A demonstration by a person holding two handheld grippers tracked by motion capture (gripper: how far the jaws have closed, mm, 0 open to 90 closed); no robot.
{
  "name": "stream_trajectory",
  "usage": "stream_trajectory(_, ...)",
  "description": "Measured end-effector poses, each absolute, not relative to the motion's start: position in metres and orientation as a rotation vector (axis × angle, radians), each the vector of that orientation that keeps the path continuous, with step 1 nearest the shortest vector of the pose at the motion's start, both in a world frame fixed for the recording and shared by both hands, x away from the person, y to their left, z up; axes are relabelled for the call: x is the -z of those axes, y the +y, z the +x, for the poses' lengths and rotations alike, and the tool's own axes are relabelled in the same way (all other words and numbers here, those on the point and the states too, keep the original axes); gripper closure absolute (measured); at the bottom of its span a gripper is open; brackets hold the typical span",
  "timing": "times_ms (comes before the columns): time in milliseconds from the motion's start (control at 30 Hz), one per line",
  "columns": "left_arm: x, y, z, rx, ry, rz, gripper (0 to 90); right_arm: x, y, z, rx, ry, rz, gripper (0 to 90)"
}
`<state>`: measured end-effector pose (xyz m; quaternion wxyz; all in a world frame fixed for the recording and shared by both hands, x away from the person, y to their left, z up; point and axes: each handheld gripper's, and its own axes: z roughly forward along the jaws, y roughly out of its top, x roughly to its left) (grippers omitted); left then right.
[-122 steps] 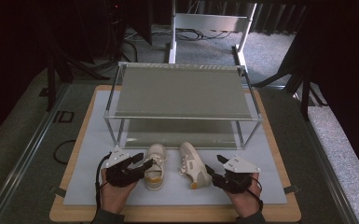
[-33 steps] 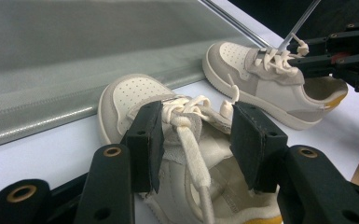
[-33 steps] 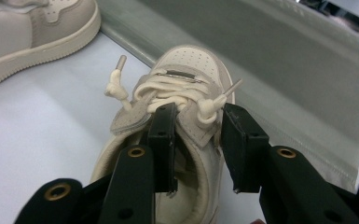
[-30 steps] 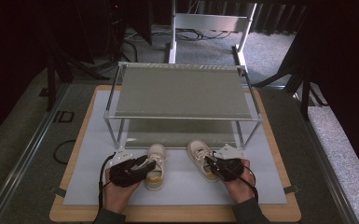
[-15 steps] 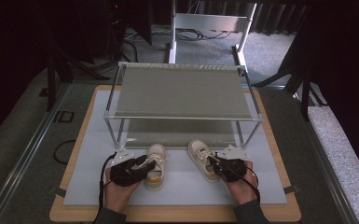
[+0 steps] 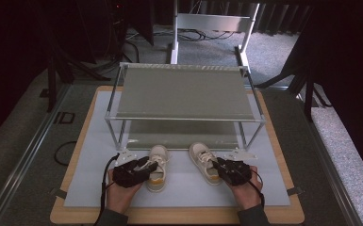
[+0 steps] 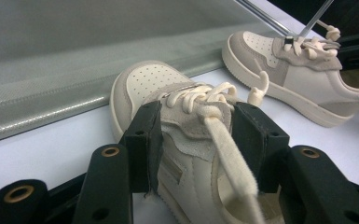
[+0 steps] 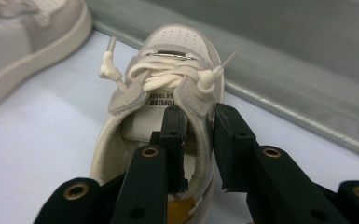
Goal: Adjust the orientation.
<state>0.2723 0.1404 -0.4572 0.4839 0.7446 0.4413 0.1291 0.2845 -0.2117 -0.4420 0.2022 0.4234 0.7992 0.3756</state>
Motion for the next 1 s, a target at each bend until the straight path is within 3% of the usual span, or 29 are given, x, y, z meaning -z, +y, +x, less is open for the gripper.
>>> stream_trajectory(533,0.46,0.136,0.275,-0.353,1.075,1.855,59.3,0.445,-0.199,0.267,-1.138,2.292,1.167,73.3)
stream_trajectory(1000,0.463,0.117,0.275,-0.291,1.019,1.861,59.3,0.447,-0.192,0.262,-1.173,2.333,1.14,73.0)
